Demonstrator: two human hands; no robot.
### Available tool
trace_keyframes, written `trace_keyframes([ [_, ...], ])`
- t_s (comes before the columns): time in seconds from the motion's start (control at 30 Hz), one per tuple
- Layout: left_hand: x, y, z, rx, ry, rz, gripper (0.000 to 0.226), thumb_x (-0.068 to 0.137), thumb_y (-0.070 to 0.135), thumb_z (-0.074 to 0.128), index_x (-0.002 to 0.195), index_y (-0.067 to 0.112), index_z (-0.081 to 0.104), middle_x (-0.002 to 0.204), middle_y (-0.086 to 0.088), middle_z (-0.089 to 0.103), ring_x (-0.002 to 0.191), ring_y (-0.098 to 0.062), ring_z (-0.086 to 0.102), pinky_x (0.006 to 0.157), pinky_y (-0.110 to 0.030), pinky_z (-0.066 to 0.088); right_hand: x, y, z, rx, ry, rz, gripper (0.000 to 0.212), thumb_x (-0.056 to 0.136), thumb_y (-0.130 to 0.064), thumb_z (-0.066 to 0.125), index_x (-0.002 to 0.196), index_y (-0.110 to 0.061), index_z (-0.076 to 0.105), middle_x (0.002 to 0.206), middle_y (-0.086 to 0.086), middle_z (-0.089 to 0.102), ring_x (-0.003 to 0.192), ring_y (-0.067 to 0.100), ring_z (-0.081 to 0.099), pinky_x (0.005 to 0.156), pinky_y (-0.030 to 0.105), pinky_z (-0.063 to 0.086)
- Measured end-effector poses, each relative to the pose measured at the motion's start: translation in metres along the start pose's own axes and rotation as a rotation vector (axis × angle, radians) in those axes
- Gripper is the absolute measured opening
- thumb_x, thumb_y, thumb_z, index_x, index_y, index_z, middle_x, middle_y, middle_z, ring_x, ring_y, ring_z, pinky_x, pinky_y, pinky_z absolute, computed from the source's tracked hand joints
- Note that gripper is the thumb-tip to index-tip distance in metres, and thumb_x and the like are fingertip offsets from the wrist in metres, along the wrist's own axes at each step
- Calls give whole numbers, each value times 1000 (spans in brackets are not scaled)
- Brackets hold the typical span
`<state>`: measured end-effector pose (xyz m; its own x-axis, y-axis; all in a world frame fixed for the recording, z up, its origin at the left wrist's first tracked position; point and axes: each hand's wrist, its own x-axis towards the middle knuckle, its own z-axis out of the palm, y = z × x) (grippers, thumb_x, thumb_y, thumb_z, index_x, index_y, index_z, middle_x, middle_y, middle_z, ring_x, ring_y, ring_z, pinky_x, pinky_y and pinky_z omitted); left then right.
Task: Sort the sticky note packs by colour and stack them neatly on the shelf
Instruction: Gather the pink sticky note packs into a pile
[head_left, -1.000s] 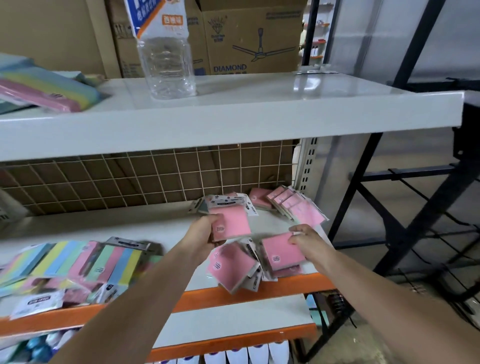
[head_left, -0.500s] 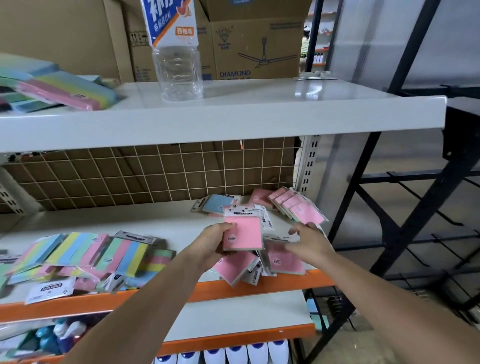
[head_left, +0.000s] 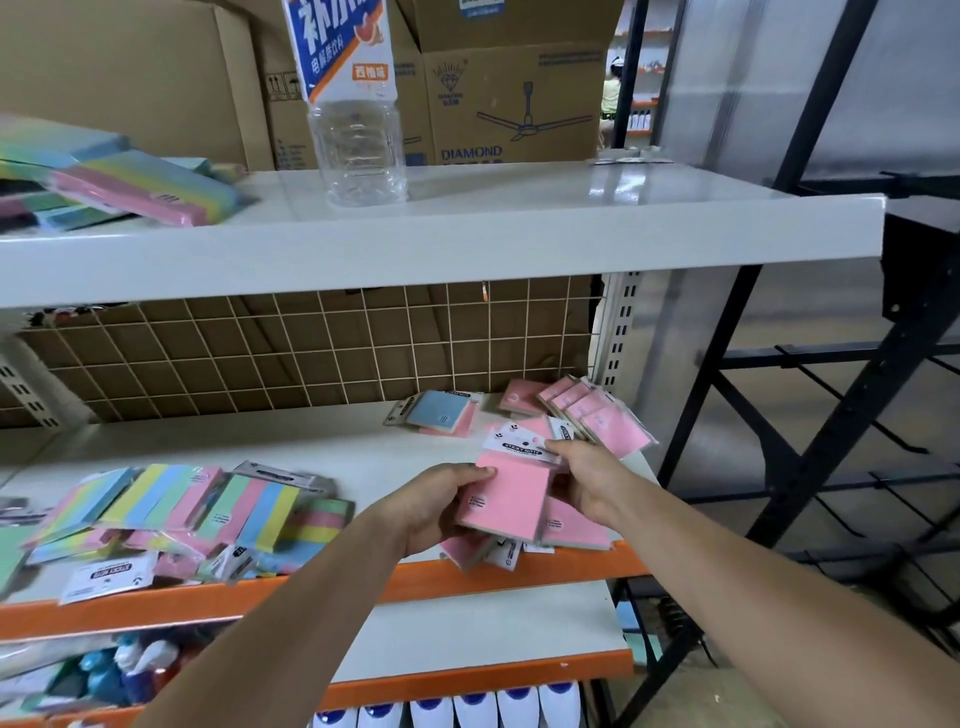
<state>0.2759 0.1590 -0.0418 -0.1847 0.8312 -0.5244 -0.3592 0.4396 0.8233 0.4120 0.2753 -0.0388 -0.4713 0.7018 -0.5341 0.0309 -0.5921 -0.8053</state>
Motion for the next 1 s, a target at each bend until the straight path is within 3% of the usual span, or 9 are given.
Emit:
trace_keyframes([
  [0.2, -2, 1, -2, 34, 21, 49, 23, 96, 16, 53, 116, 5, 59, 95, -13, 68, 80, -22, 65, 71, -35, 57, 3, 1, -7, -34, 112, -81, 5, 92, -3, 56, 91, -8, 55, 79, 15, 65, 63, 24, 62, 55, 34, 54],
  [0.4, -2, -1, -6, -7, 108, 24, 18, 94, 16, 52, 109, 8, 58, 80, -8, 68, 69, -19, 66, 57, -34, 58, 6, 11, -30, -162, 180, -147, 18, 91, -11, 61, 106, -3, 55, 91, 24, 64, 66, 28, 62, 58, 34, 58],
  [0.5, -3, 1, -16, -6, 223, 35, 15, 93, 17, 53, 105, 9, 57, 74, -6, 65, 60, -17, 62, 44, -23, 49, 6, 11, -48, -462, 262, -188, 20, 91, -14, 60, 104, 1, 57, 74, 13, 53, 61, 25, 56, 57, 32, 55],
  [0.57, -4, 1, -22, -13, 269, 52, 13, 93, 18, 53, 102, 11, 58, 73, -5, 64, 61, -17, 60, 43, -21, 46, 4, 12, -56, -747, 292, -188, 16, 88, -19, 60, 95, -6, 55, 74, 7, 54, 57, 25, 60, 62, 35, 55],
  [0.7, -4, 2, -24, -39, 310, 85, 13, 93, 18, 51, 102, 12, 57, 77, -6, 62, 66, -18, 58, 45, -23, 44, -1, 13, -56, -1002, 302, -159, 26, 80, -34, 58, 90, -11, 53, 86, 5, 59, 78, 23, 60, 66, 33, 50],
  [0.77, -4, 1, -23, -39, 323, 91, 11, 94, 18, 50, 100, 13, 57, 77, -6, 61, 67, -18, 58, 48, -24, 43, 1, 12, -53, -1108, 315, -163, 30, 83, -36, 60, 97, -11, 51, 98, 8, 58, 89, 24, 57, 65, 29, 42],
  [0.83, -4, 0, -20, -28, 327, 89, 9, 94, 18, 49, 97, 13, 57, 76, -6, 61, 66, -19, 57, 47, -25, 42, 3, 10, -51, -1220, 353, -190, 44, 82, -38, 63, 111, -8, 49, 112, 11, 54, 104, 28, 54, 76, 31, 45],
  [0.93, -5, 0, -16, -19, 304, 86, 9, 95, 17, 49, 96, 13, 56, 77, -6, 61, 65, -18, 57, 40, -22, 42, 1, 6, -48, -1429, 442, -306, 61, 82, -39, 64, 130, -10, 42, 129, 10, 45, 123, 30, 42, 95, 37, 44],
  [1.0, -5, 1, -13, -12, 284, 80, 8, 96, 17, 49, 98, 13, 56, 79, -7, 61, 66, -18, 58, 37, -20, 42, -4, 5, -39, -1421, 466, -487, 47, 83, -37, 63, 125, -17, 50, 126, 5, 48, 122, 26, 43, 99, 36, 41],
])
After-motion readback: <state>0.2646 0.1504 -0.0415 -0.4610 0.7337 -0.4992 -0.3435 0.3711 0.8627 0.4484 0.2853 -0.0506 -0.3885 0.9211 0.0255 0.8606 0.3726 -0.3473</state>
